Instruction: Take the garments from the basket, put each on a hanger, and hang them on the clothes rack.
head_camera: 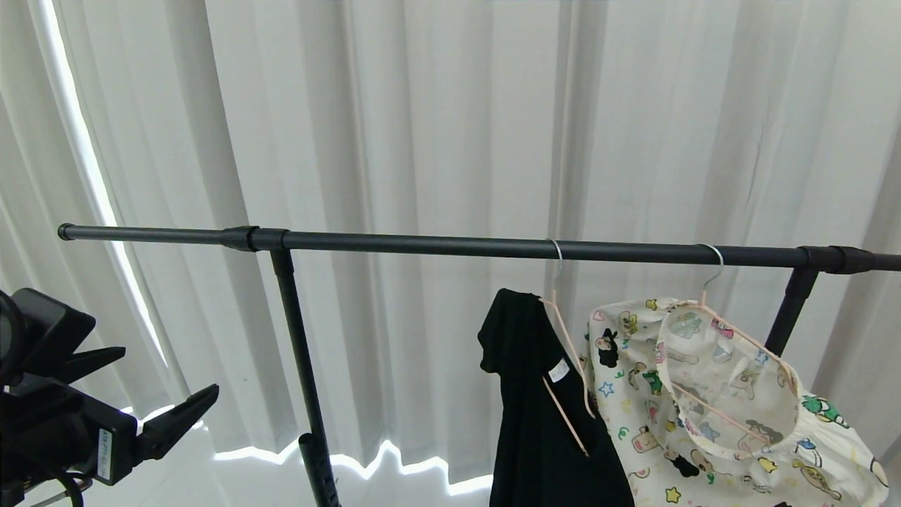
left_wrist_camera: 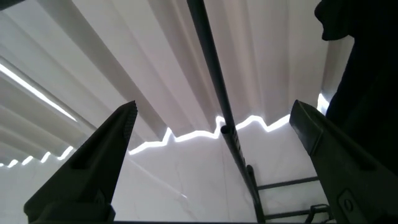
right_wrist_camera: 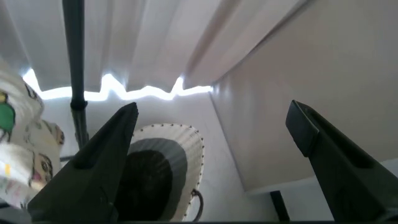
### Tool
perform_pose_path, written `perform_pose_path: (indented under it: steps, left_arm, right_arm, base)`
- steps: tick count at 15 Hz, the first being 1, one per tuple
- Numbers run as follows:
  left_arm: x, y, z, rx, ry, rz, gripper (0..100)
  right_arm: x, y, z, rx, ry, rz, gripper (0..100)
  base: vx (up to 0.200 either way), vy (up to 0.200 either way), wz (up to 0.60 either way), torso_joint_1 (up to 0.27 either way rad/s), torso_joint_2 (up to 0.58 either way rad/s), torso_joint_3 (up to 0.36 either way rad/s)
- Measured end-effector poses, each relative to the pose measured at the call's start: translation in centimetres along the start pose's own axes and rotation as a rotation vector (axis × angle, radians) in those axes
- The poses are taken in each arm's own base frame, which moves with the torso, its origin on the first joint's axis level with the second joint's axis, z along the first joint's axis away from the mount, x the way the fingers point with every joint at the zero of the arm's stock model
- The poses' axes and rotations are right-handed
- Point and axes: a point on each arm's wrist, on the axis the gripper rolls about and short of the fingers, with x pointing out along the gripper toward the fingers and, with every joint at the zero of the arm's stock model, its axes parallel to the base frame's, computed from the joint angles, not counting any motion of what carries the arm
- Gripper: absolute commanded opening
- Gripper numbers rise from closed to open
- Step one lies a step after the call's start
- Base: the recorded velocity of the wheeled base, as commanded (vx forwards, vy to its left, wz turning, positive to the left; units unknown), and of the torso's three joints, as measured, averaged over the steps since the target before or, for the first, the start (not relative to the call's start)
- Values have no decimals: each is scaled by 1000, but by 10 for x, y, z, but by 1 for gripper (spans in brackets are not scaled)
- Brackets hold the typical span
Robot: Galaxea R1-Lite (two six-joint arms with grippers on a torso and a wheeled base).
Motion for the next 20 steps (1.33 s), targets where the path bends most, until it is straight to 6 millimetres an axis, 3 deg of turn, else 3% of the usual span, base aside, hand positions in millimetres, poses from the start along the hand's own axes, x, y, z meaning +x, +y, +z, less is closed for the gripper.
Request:
perform_pose_path:
  steps: [7,11,15,20]
  left_arm:
    - [1,-3,-7,-6,25,-11,100]
    - [-5,-9,-20,-11,40,-17,100]
    - [-24,-22,-45,-7,38,12,100]
    - [-63,-44,-95,1,8,206,100]
  right_arm:
    - [15,7,-23,-27,-46,-71,100]
    - [16,11,-42,-29,-19,-82,100]
    - [9,13,-64,-30,-14,-82,100]
    - [-13,13,-100,15,-90,-112,100]
  base:
    - [-200,0,0,0,4,4]
    - [0,0,0,0,0,0]
    - [0,0,0,0,0,0]
    - [0,0,0,0,0,0]
